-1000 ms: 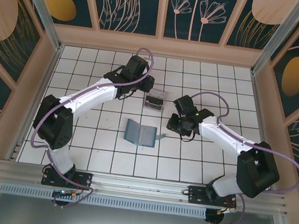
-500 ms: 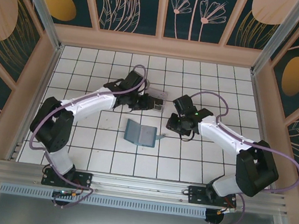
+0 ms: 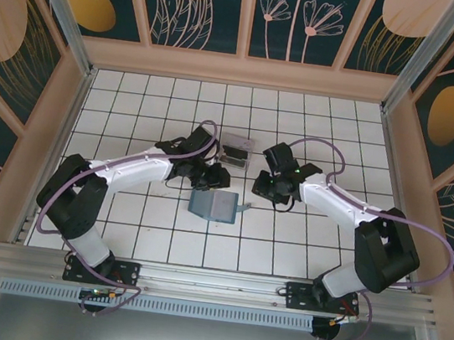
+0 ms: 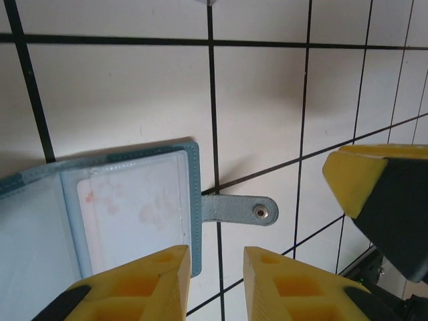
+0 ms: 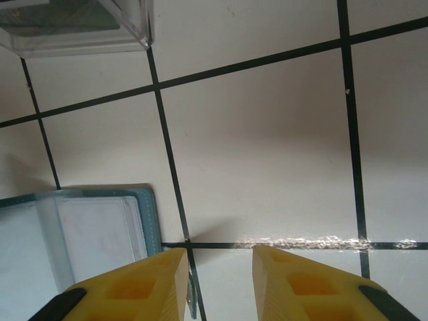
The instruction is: Take the credit cards out of the card holder
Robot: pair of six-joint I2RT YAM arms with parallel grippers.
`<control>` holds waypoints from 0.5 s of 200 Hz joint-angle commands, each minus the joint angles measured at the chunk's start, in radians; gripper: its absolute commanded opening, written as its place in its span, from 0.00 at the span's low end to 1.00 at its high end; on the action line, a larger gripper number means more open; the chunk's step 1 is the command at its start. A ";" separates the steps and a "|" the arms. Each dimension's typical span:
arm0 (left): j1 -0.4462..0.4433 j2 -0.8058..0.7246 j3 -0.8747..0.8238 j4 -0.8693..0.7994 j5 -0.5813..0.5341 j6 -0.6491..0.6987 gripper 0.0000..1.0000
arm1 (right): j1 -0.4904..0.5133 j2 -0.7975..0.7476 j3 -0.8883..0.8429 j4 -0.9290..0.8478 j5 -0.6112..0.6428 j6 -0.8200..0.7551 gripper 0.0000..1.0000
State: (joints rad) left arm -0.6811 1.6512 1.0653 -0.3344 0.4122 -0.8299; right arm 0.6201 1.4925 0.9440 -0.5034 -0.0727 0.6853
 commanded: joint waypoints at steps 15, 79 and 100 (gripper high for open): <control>-0.020 0.012 -0.012 -0.012 0.013 -0.029 0.29 | -0.010 0.010 0.000 0.033 -0.006 -0.021 0.32; -0.069 0.120 0.047 -0.071 0.002 -0.025 0.28 | -0.039 -0.008 -0.022 0.046 -0.010 -0.033 0.32; -0.090 0.145 0.063 -0.076 0.000 -0.029 0.29 | -0.051 -0.016 -0.035 0.054 -0.017 -0.038 0.32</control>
State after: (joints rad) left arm -0.7483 1.7657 1.0897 -0.3725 0.4110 -0.8436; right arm 0.5865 1.4933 0.9302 -0.4664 -0.0803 0.6666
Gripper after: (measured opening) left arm 0.287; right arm 0.319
